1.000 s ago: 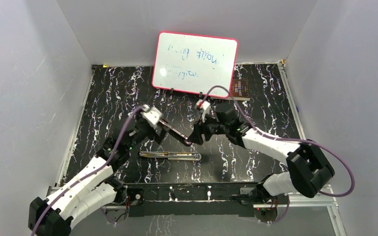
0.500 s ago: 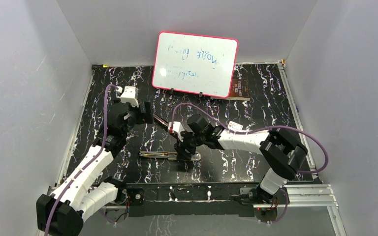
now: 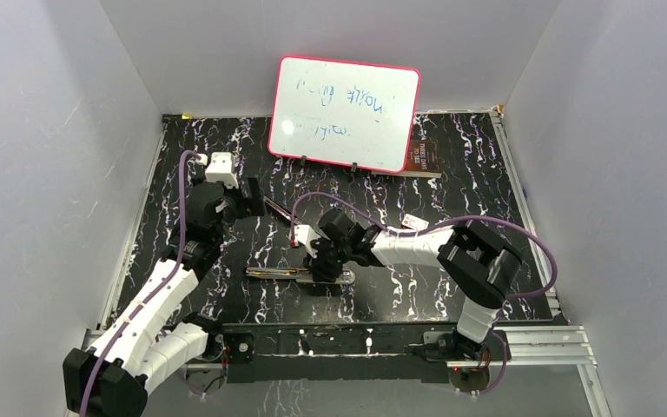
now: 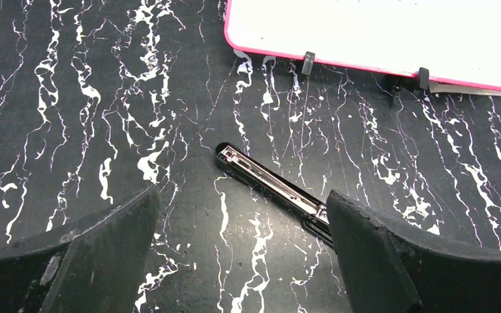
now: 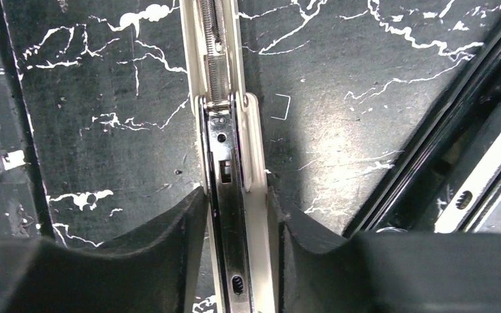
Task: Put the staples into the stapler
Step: Move the stapler to the center of the board.
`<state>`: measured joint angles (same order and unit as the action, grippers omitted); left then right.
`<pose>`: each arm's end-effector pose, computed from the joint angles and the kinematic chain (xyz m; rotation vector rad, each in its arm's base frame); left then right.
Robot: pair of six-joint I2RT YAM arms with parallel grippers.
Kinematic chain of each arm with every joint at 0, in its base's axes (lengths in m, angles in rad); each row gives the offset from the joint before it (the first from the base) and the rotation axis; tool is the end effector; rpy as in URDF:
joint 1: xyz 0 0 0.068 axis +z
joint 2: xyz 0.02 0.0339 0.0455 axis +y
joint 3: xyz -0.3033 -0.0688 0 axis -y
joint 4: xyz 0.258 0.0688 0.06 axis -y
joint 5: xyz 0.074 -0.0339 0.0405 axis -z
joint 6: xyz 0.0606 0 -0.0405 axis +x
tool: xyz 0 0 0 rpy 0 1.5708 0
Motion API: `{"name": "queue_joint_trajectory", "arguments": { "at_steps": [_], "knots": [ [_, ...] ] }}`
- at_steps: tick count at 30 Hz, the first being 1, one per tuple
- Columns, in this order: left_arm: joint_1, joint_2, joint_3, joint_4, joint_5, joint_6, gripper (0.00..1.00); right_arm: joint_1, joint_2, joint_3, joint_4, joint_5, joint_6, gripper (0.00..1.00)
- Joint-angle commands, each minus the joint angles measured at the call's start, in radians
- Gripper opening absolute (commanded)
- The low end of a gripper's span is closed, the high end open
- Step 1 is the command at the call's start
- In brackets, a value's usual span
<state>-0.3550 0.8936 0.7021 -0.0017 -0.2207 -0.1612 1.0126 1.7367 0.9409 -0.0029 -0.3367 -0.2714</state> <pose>0.2159 -0.0659 0.3341 0.0104 1.7627 -0.1808 0.1869 0.3372 0.1763 -1.5939 1.8508 0.7447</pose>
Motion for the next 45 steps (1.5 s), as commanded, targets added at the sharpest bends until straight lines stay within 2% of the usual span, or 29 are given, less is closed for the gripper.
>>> {"name": "queue_joint_trajectory", "arguments": {
  "at_steps": [1, 7, 12, 20, 26, 38, 41, 45],
  "knots": [
    [0.008, -0.021, 0.006, -0.001, -0.03, -0.008, 0.98, 0.014, -0.004, 0.037, 0.035, 0.043, 0.004, 0.4],
    [0.008, -0.02, 0.039, -0.035, -0.05, -0.045, 0.98, 0.023, 0.0, 0.048, 0.087, 0.084, 0.1, 0.2],
    [0.007, -0.022, 0.073, -0.06, -0.052, -0.076, 0.98, 0.037, 0.05, 0.077, 0.149, 0.147, 0.214, 0.15],
    [0.008, -0.027, 0.121, -0.102, -0.093, -0.067, 0.98, 0.055, 0.128, 0.172, 0.193, 0.335, 0.332, 0.15],
    [0.007, -0.021, 0.127, -0.114, -0.095, -0.066, 0.98, 0.061, 0.202, 0.255, 0.189, 0.398, 0.367, 0.15],
    [0.008, -0.015, 0.126, -0.128, -0.103, -0.076, 0.98, 0.067, 0.22, 0.257, 0.215, 0.358, 0.407, 0.21],
    [0.008, -0.011, 0.13, -0.13, -0.104, -0.078, 0.98, 0.067, 0.217, 0.264, 0.222, 0.338, 0.406, 0.29],
    [0.008, -0.01, 0.128, -0.13, -0.109, -0.075, 0.98, 0.067, 0.19, 0.264, 0.237, 0.333, 0.404, 0.32]
  ]
}}
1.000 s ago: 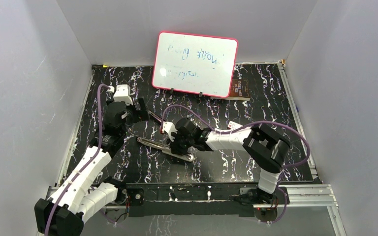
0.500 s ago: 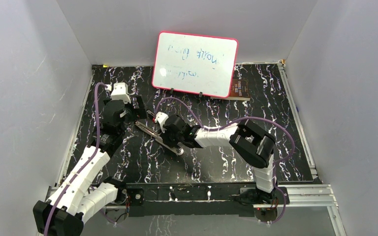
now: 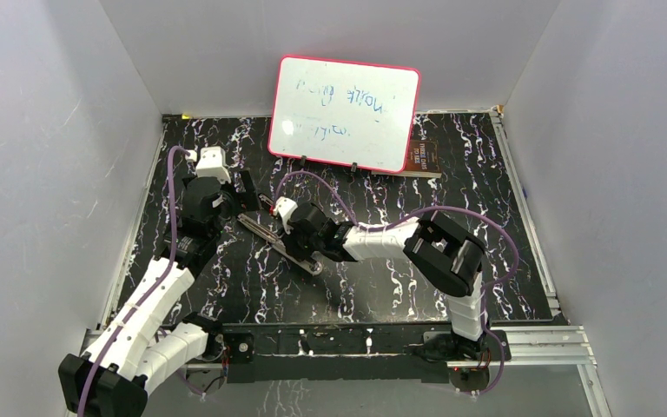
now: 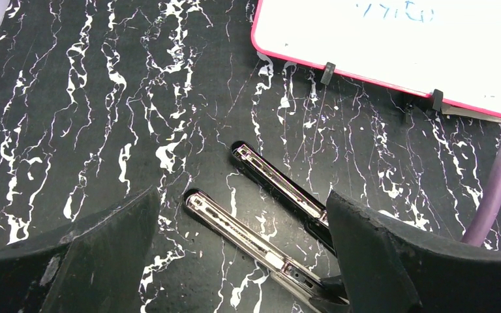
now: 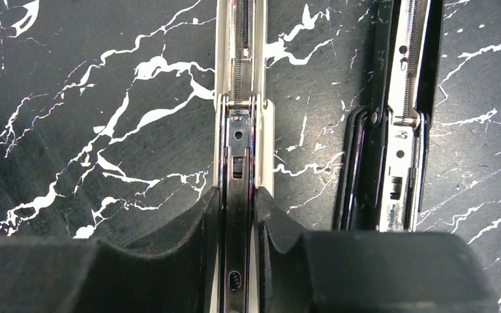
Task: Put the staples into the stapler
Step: Move the stapler to the center of the board.
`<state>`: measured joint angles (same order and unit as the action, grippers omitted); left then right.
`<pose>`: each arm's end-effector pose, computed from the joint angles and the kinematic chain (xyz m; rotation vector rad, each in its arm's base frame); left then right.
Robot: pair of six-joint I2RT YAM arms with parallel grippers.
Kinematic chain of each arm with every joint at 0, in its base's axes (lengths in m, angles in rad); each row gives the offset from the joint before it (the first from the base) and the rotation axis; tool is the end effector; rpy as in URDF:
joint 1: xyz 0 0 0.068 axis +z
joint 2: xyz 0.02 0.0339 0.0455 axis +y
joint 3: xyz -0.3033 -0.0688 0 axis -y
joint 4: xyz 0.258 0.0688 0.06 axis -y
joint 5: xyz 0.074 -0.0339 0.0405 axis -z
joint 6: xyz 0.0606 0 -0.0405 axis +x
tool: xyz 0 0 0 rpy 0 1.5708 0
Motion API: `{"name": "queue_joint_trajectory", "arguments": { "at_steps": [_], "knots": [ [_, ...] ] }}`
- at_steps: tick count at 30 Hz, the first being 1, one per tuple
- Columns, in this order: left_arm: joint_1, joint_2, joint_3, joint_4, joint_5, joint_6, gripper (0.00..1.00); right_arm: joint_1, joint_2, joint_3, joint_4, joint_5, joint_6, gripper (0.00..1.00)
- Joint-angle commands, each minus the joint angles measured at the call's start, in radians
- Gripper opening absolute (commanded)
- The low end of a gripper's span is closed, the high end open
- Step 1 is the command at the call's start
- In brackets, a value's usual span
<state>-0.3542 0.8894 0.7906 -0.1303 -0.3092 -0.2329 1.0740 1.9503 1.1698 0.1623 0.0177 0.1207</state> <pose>0.2126 -0.0590 0.3534 -0.1117 1.7876 -0.1430 0.2238 0.4105 0.1783 -1.0302 2.0177 0.6408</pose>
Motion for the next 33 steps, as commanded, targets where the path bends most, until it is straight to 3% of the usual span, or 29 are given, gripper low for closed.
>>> {"name": "queue_joint_trajectory", "arguments": {
  "at_steps": [1, 10, 19, 23, 27, 33],
  "knots": [
    [0.007, -0.006, 0.039, -0.002, -0.021, -0.001, 0.98, 0.006, -0.027, 0.04, 0.07, -0.023, 0.008, 0.33],
    [0.007, -0.009, 0.038, -0.012, -0.031, 0.004, 0.98, 0.005, -0.062, 0.051, 0.045, -0.031, -0.007, 0.43],
    [0.007, 0.032, 0.036, -0.002, 0.012, -0.009, 0.98, -0.044, -0.308, -0.069, 0.003, 0.122, 0.002, 0.49],
    [0.007, 0.08, 0.045, 0.011, 0.053, -0.001, 0.98, -0.149, -0.428, -0.163, -0.032, 0.192, 0.064, 0.54],
    [0.007, 0.154, 0.064, 0.013, 0.102, -0.002, 0.98, -0.344, -0.531, -0.24, -0.088, 0.267, 0.164, 0.59],
    [0.008, 0.263, 0.127, -0.046, 0.112, -0.048, 0.98, -0.567, -0.573, -0.249, -0.235, 0.423, 0.272, 0.67]
  ]
}}
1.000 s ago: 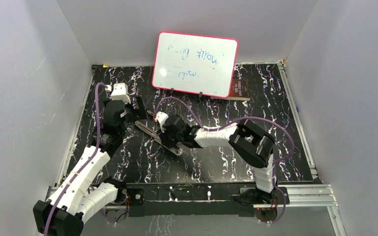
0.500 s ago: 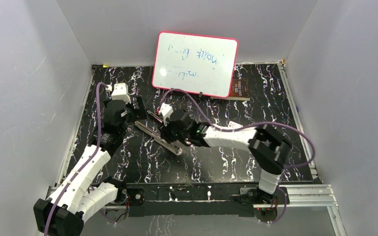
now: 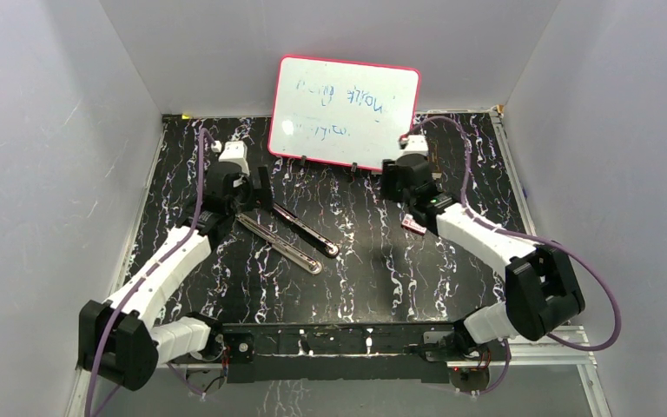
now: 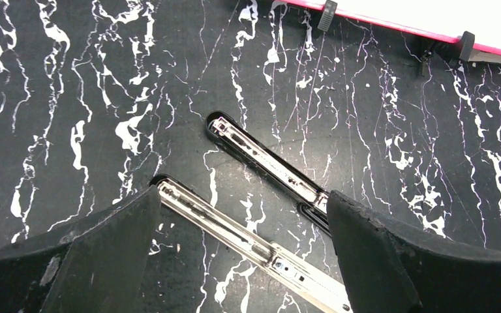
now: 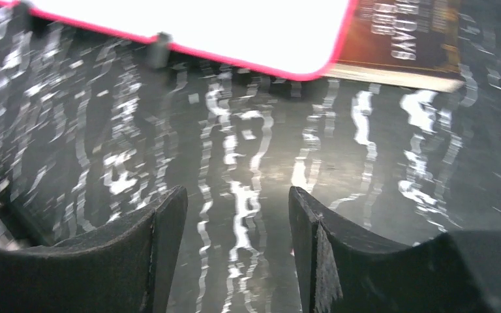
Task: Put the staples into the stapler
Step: Move the stapler to the center of the board.
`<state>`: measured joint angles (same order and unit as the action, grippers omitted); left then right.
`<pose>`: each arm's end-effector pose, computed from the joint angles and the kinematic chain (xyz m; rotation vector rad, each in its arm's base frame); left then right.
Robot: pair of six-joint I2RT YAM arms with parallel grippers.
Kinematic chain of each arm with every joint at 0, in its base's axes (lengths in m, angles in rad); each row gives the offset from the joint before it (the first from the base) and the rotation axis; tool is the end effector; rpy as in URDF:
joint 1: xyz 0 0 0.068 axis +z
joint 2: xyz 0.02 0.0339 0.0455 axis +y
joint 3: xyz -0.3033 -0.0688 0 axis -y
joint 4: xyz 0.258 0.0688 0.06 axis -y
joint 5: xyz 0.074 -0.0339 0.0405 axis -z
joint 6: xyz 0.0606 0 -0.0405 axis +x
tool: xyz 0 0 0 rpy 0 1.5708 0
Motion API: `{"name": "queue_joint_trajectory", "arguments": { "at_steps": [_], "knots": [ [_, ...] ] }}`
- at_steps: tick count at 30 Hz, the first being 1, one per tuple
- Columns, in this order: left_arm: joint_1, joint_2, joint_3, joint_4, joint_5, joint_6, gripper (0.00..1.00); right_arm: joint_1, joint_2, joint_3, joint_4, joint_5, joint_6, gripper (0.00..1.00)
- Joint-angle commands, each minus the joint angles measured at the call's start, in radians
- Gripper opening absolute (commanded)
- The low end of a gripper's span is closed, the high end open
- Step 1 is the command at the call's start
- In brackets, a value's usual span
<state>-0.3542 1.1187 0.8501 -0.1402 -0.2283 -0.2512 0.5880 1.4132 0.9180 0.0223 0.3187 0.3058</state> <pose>0.2620 -0.0823 0.3228 -0.0466 1.9717 -0.1697 0.2976 0.1756 0.2833 -0.0873 2.0245 0.2408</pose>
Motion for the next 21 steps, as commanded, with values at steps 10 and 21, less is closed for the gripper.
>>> {"name": "queue_joint_trajectory", "arguments": {
  "at_steps": [10, 21],
  "knots": [
    [0.007, 0.124, 0.144, -0.093, 0.112, -0.034, 0.98, -0.294, 0.094, 0.051, -0.2, -0.022, 0.044, 0.77],
    [0.007, 0.113, 0.084, -0.044, 0.131, -0.003, 0.98, -0.34, 0.139, 0.04, -0.245, -0.079, 0.245, 0.9]
  ]
}}
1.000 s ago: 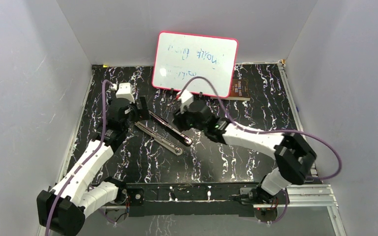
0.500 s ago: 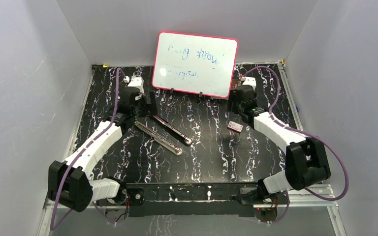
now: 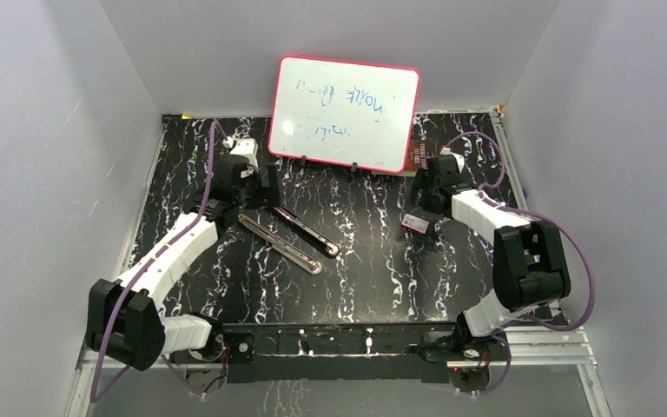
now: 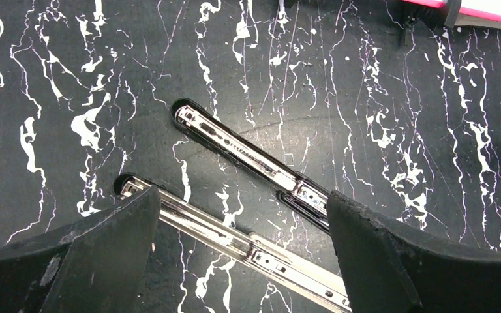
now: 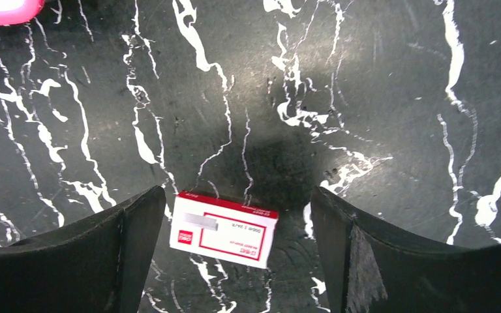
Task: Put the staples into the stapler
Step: Move the stapler to the center of the board, then move the staple box to the center of the board.
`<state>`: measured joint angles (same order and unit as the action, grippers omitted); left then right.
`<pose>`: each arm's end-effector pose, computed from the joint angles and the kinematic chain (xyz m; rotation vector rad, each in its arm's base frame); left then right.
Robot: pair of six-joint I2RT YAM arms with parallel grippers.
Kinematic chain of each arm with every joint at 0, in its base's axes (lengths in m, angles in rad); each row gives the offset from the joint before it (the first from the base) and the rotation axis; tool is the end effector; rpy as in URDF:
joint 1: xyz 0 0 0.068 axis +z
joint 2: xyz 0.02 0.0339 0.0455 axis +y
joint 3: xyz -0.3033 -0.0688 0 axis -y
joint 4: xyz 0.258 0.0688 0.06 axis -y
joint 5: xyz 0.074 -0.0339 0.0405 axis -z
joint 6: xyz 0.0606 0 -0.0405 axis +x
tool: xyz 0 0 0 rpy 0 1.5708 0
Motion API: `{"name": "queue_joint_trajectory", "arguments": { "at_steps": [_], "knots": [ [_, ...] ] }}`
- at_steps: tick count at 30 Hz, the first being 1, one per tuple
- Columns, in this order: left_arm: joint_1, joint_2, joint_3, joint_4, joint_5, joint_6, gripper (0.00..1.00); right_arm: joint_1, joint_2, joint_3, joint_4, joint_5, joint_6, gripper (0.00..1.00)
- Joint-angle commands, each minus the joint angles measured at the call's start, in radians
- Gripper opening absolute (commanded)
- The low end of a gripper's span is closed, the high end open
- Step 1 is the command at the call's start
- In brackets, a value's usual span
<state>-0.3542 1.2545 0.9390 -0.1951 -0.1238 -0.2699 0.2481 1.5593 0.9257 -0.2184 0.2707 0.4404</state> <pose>0.2901 -0.0993 0.3132 0.0122 2.0869 -0.2522 0.3405 0.0695 0.2127 0.3496 2.3563 -0.0033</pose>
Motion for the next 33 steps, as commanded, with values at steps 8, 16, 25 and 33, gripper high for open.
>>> {"name": "queue_joint_trajectory", "arguments": {
  "at_steps": [8, 16, 25, 33],
  "knots": [
    [0.007, -0.022, -0.012, 0.009, 0.031, 0.031, 0.98, 0.04, 0.034, 0.051, -0.073, 0.058, 0.227, 0.93],
    [0.007, -0.018, -0.011, 0.01, 0.037, 0.037, 0.98, 0.087, 0.093, 0.085, -0.131, 0.105, 0.246, 0.93],
    [0.007, -0.022, -0.012, 0.006, 0.033, 0.044, 0.98, 0.112, 0.107, 0.075, -0.141, 0.114, 0.25, 0.88],
    [0.006, -0.023, -0.014, 0.002, 0.033, 0.041, 0.98, 0.12, 0.116, 0.067, -0.145, 0.131, 0.24, 0.84]
  ]
}}
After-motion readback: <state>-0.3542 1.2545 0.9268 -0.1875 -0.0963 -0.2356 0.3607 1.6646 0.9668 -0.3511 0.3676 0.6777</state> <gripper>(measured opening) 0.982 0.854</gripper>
